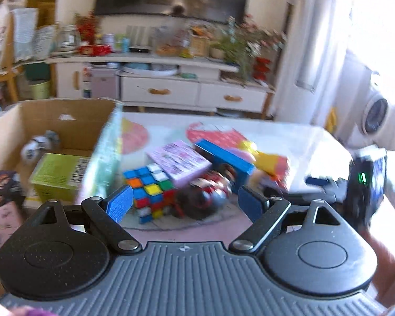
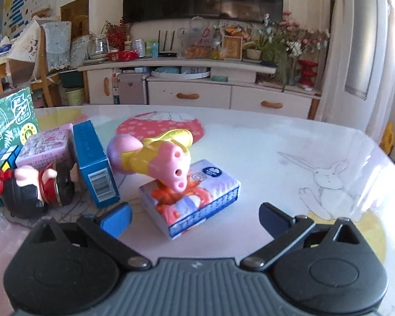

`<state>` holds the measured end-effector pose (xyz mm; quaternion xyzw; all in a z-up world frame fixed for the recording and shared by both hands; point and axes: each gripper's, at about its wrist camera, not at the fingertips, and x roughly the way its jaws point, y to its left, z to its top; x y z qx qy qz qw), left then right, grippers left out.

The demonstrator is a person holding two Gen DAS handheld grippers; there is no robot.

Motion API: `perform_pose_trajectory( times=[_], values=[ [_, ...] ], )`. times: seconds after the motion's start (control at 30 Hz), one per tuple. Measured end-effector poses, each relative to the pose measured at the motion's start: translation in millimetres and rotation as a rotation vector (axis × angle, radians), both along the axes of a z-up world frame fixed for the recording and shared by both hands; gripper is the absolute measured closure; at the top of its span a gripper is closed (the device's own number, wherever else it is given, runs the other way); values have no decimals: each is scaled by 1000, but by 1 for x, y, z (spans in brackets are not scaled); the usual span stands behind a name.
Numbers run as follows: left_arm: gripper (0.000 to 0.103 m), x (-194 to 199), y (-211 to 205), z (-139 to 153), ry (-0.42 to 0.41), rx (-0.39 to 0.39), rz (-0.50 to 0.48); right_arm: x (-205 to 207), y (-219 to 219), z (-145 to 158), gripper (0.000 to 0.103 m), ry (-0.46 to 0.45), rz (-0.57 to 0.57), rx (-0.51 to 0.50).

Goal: Organize rigid objects
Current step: 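Move both tools back from the cardboard box to the pile, then grasp the black-and-red figure with the left tool while the right grasps the tissue pack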

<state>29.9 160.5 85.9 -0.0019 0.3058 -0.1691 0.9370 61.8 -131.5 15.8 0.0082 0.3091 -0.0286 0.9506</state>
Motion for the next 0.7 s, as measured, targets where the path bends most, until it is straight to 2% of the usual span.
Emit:
perform_pose_trajectory(
  times=[0.13,0.37,0.5,0.6,0.7],
  values=[
    [0,1,-23,-16,-5,74,-55,8,-3,0,1,16,38,11],
    [0,17,-48,-41,-21,235,-91,19,-3,-1,1,40,103,10],
    [7,34,-57,-53,-26,302,-82,28,-7,-1,1,56,125,25],
    [21,42,-66,-58,-30,333,-76,30,-8,-1,1,56,139,28],
    [25,49,-76,-64,-31,355,-87,30,-9,-2,1,55,154,31]
  ],
)
